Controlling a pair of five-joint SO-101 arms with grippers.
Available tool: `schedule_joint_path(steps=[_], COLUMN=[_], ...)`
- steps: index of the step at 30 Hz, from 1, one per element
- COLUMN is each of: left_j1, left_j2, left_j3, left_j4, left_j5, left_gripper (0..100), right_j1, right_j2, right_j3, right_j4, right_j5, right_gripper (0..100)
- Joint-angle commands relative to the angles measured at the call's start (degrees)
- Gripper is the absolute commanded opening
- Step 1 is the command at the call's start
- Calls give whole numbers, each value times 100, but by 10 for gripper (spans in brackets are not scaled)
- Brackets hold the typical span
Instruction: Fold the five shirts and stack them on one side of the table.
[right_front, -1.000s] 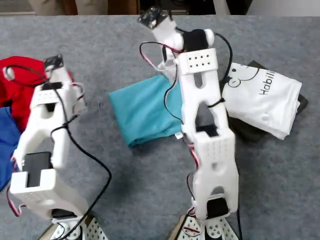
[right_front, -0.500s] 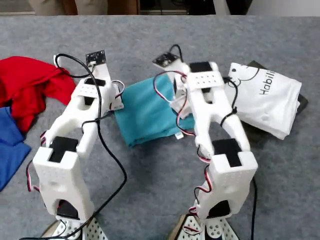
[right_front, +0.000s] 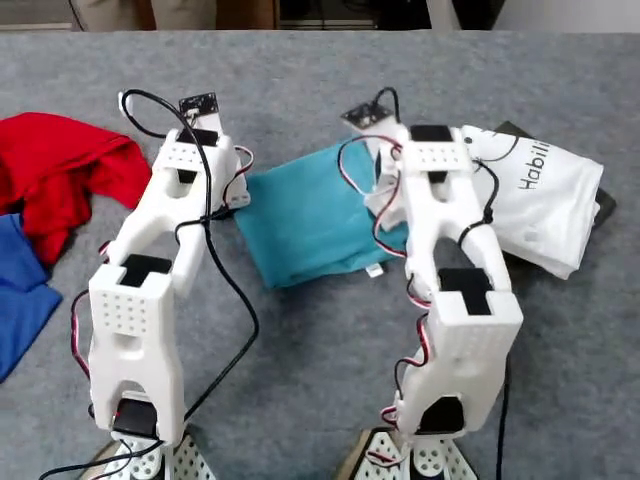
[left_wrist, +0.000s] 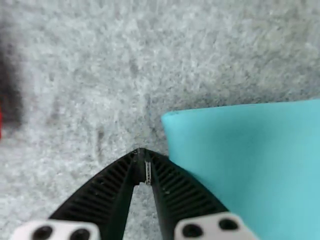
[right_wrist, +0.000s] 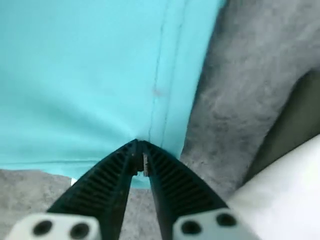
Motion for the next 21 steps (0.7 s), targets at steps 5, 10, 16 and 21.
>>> schedule_joint_path(steps=[5,10,16,21], left_j1=[-202,-527,-545,-563], left_j2=[4,4,4,4], left_j3=[-290,-299,-308,-308], left_j4=[26,-9,-9,-9], left_j5=[44,316,325,554], left_gripper=[22,35,98,97], right_j1=[-101,233,752,892], right_j2=[-699,-980,-2149,-3503], right_j3=[-1622,-1930,-716,945], right_j4=[1327,2426,2497,2497], right_j5=[-53,-44,-18,-18], right_gripper=[5,5,5,5])
